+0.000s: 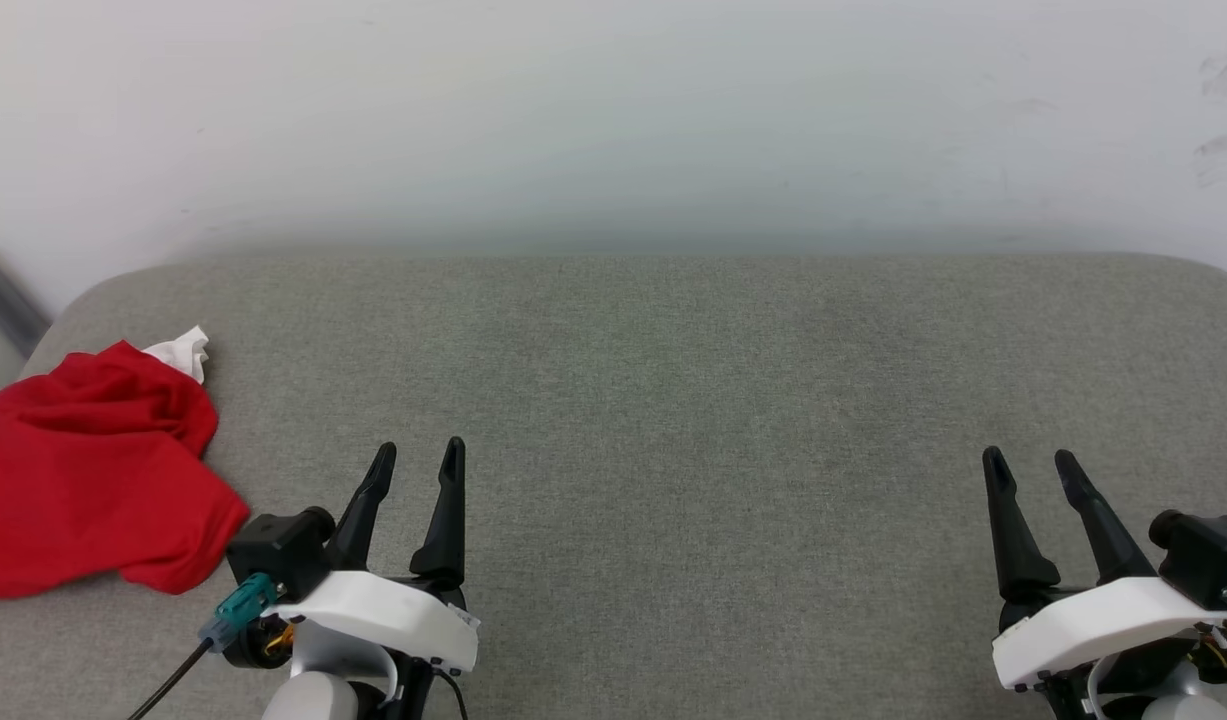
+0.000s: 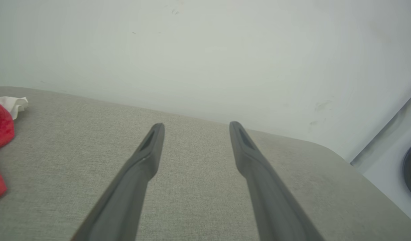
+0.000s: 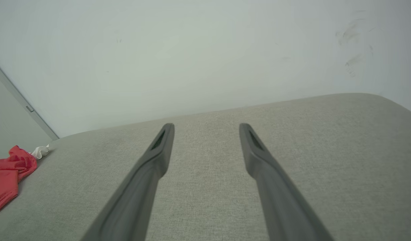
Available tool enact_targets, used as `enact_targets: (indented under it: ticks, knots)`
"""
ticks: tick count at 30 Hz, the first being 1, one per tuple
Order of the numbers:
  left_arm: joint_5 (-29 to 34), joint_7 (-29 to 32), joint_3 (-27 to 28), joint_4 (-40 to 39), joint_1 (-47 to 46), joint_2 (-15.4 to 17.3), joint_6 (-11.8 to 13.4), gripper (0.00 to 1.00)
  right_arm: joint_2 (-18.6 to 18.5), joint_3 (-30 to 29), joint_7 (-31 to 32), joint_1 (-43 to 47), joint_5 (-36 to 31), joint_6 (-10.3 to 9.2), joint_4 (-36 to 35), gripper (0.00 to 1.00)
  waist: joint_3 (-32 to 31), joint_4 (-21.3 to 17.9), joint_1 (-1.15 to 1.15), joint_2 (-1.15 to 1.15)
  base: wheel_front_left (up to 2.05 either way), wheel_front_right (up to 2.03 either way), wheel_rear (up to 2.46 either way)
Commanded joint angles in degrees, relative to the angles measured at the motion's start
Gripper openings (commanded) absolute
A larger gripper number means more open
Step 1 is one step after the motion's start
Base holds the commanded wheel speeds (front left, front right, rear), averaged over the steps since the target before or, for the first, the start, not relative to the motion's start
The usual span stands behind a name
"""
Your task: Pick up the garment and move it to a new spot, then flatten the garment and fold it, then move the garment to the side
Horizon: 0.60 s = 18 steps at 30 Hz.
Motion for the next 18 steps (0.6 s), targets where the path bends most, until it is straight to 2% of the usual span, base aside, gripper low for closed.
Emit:
enact_targets:
  ticks: [1, 18]
  knots:
    - [1.2, -0.4, -0.1, -0.3, -1.1, 0.3, 0.1, 1.00, 0.1, -0.2, -0.3, 0.3, -1.2, 0.00, -0.8, 1.00, 0.0, 0.0, 0.00, 0.00, 0.00, 0.00, 0.00]
    - [9.2, -2.6, -0.3, 1.7, -1.4, 0.2, 0.5, 1.00, 0.2, -0.1, -1.5, 1.1, -8.6, 0.00, -1.9, 1.00, -0.2, 0.1, 0.00, 0.00, 0.00, 0.00, 0.00]
